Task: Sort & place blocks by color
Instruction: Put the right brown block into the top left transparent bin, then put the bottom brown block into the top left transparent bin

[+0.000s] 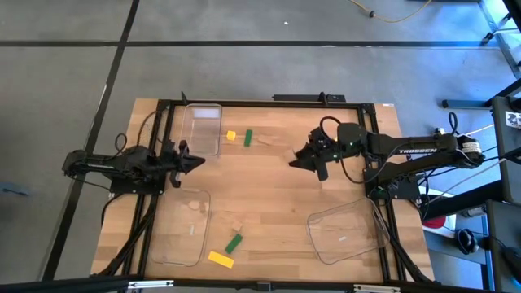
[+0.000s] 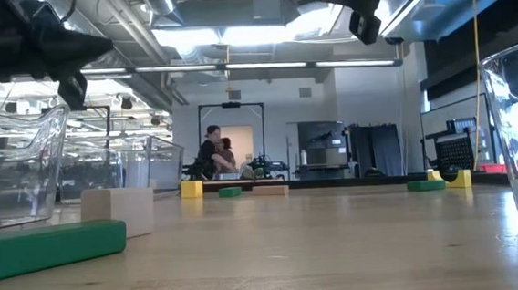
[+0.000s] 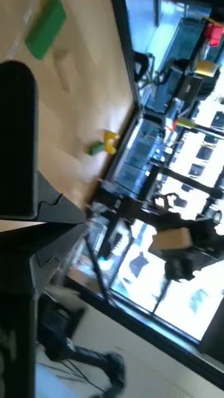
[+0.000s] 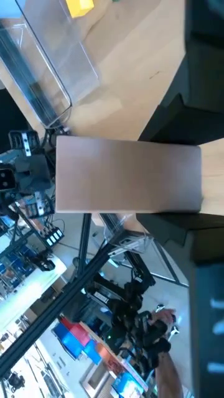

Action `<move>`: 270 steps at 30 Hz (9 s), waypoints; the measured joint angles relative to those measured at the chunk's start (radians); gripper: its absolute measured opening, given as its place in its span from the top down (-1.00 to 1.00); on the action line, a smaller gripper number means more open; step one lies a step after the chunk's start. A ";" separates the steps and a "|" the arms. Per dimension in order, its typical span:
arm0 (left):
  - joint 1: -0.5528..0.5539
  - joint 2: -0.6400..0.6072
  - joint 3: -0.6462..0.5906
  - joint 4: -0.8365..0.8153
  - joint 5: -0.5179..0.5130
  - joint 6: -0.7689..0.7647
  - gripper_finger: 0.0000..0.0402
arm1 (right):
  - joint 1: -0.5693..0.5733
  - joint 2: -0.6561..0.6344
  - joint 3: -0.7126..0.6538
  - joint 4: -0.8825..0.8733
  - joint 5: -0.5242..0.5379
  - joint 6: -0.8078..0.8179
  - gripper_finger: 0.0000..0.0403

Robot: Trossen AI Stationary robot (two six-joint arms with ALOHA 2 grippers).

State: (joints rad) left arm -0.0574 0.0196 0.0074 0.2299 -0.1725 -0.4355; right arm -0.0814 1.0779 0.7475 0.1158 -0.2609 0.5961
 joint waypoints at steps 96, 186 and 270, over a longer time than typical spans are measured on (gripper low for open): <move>0.000 1.461 0.879 0.534 0.066 0.123 0.24 | 0.134 0.231 0.001 0.389 0.166 -0.364 0.35; 0.809 1.788 1.335 -1.303 0.138 1.008 0.41 | 0.133 -0.117 0.000 -0.219 0.348 -0.177 -0.39; 0.024 0.990 0.745 -0.018 -0.029 0.131 0.00 | 0.132 -0.112 0.000 -0.187 0.347 -0.187 -0.39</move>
State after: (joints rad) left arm -0.0334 1.0100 0.7529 0.2115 -0.2012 -0.3046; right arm 0.0509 0.9661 0.7479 -0.0708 0.0864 0.4095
